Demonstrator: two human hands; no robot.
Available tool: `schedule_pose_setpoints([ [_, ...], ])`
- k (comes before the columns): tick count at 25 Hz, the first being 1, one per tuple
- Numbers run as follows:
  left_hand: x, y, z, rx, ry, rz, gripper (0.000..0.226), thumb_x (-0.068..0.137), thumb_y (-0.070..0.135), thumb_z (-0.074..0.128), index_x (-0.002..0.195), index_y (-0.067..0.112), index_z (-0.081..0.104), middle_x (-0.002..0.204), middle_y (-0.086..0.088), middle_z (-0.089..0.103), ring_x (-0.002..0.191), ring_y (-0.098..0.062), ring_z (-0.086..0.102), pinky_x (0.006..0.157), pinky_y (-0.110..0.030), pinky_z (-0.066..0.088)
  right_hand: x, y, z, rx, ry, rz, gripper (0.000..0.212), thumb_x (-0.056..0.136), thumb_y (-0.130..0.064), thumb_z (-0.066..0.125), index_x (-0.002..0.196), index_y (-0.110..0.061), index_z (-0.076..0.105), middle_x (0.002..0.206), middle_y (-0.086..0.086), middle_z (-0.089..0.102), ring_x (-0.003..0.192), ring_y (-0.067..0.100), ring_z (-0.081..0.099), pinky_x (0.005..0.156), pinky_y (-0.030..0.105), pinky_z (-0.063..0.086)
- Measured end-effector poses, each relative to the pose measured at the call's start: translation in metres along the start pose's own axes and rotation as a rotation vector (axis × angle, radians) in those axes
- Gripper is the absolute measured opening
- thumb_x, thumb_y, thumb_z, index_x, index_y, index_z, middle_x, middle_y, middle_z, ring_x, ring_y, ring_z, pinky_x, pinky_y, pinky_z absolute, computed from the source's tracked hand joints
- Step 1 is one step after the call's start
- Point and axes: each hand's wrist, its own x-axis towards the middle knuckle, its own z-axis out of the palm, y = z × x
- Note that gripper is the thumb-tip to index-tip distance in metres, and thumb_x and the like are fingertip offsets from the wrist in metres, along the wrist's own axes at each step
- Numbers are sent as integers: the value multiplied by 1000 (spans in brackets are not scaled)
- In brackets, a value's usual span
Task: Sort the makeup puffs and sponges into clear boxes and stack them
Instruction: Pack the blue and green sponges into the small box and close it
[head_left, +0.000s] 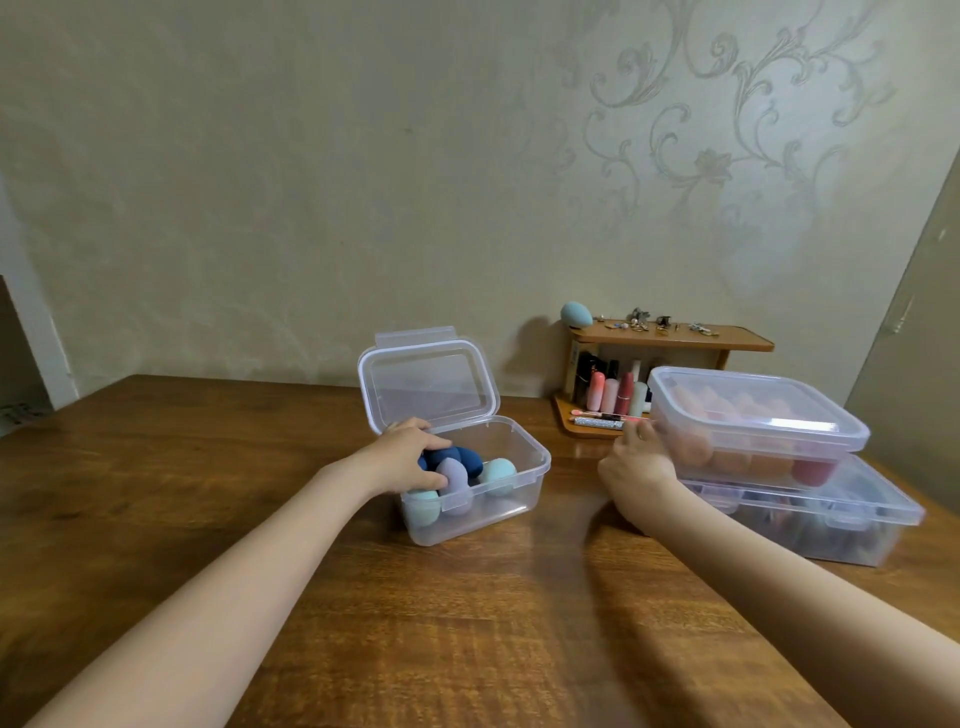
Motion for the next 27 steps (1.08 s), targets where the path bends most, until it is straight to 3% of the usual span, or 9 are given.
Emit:
schedule_pose_setpoints([
  [8, 20, 22, 7, -23, 13, 35, 59, 89, 29, 60, 142, 23, 38, 152, -3, 25, 140, -23, 25, 115, -40, 26, -7, 24, 22, 68, -110, 118, 39, 92, -29, 52, 127, -13, 54, 136, 11, 51, 132, 32, 36, 113, 48, 19],
  [12, 38, 31, 9, -27, 16, 57, 58, 89, 29, 60, 142, 22, 38, 152, -3, 25, 139, -24, 26, 114, -40, 28, 15, 30, 5, 183, 74, 143, 46, 94, -26, 50, 137, -12, 43, 144, 14, 42, 139, 33, 29, 117, 48, 12],
  [17, 55, 24, 4, -24, -8, 85, 57, 89, 29, 60, 142, 23, 39, 152, -2, 25, 140, -22, 26, 114, -38, 28, 84, 47, -26, 521, 353, 215, 46, 93, -15, 45, 137, -16, 33, 139, 24, 37, 129, 40, 35, 110, 48, 27],
  [20, 60, 19, 2, -24, -19, 112, 57, 89, 29, 60, 141, 24, 39, 153, 0, 23, 141, -20, 24, 115, -38, 25, 132, 54, -34, 805, 316, 202, 45, 98, -29, 35, 142, -27, 28, 136, 21, 35, 127, 39, 34, 106, 48, 28],
  [23, 65, 15, 2, -25, -20, 130, 57, 89, 29, 60, 141, 25, 39, 153, 1, 23, 141, -19, 22, 115, -37, 24, 169, 55, -33, 875, 239, 209, 44, 99, -40, 29, 142, -31, 28, 137, 21, 33, 130, 40, 30, 109, 51, 24],
  [25, 66, 13, 3, -30, -18, 139, 56, 89, 29, 60, 141, 26, 40, 153, 1, 23, 141, -18, 22, 115, -36, 24, 180, 57, -31, 907, 238, 250, 43, 99, -38, 30, 140, -28, 33, 137, 22, 35, 129, 42, 31, 108, 53, 25],
  [27, 67, 11, 4, -32, -12, 135, 56, 89, 28, 60, 141, 26, 40, 153, 2, 23, 141, -18, 21, 115, -36, 23, 181, 60, -37, 1007, 360, 272, 39, 99, -29, 35, 137, -21, 41, 134, 22, 39, 125, 41, 38, 103, 49, 33],
])
